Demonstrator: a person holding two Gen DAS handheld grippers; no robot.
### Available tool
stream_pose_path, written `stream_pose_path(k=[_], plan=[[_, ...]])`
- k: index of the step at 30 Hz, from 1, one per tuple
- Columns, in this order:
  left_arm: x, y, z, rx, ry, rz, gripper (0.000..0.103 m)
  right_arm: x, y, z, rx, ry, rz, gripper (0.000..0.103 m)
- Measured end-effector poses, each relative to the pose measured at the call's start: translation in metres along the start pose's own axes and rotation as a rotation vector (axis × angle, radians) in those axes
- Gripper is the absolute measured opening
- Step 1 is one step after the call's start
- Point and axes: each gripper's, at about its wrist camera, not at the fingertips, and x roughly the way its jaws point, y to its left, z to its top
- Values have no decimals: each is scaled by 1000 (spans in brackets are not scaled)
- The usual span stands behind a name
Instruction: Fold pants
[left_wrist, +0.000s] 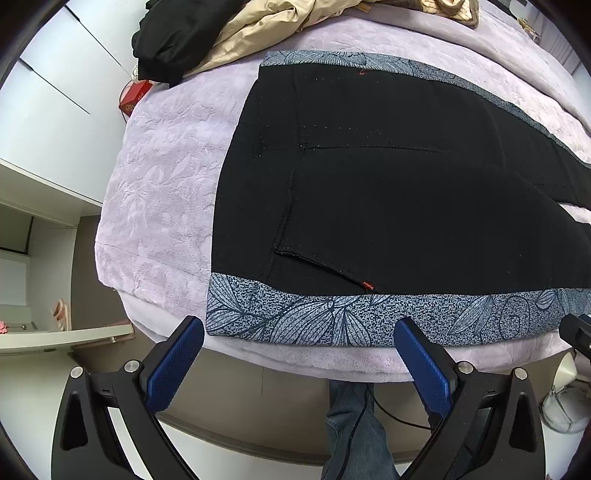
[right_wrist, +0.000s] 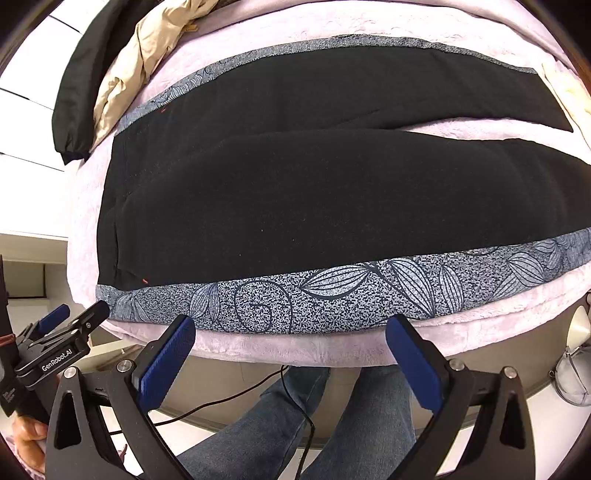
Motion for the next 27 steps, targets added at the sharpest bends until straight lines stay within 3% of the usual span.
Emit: stream_pose_path(k=[16,19,21,24,25,26,27], plan=[[16,1,2,-20,16,1,103,14,3,7,-3,-6,59,103],[17,4,2,-35,0,-31,103,17,3,7,-1,-7,86,103],[19,11,2,-67,-21,-93,103,20,2,6,12,-9,170,103],[22,24,-2,-132,-42,-213,103,28,-1,-4,32,10,454,102],[24,28,-3,-148,-43,-254,101,34,-2,-9,36,30,508,99],[26,30,-5,-158,-43,-280,97,42,-3,-14,44,58,535,88],[29,34,-7,-170,-40,-316,91,52,-5,-20,57,88,550,68]])
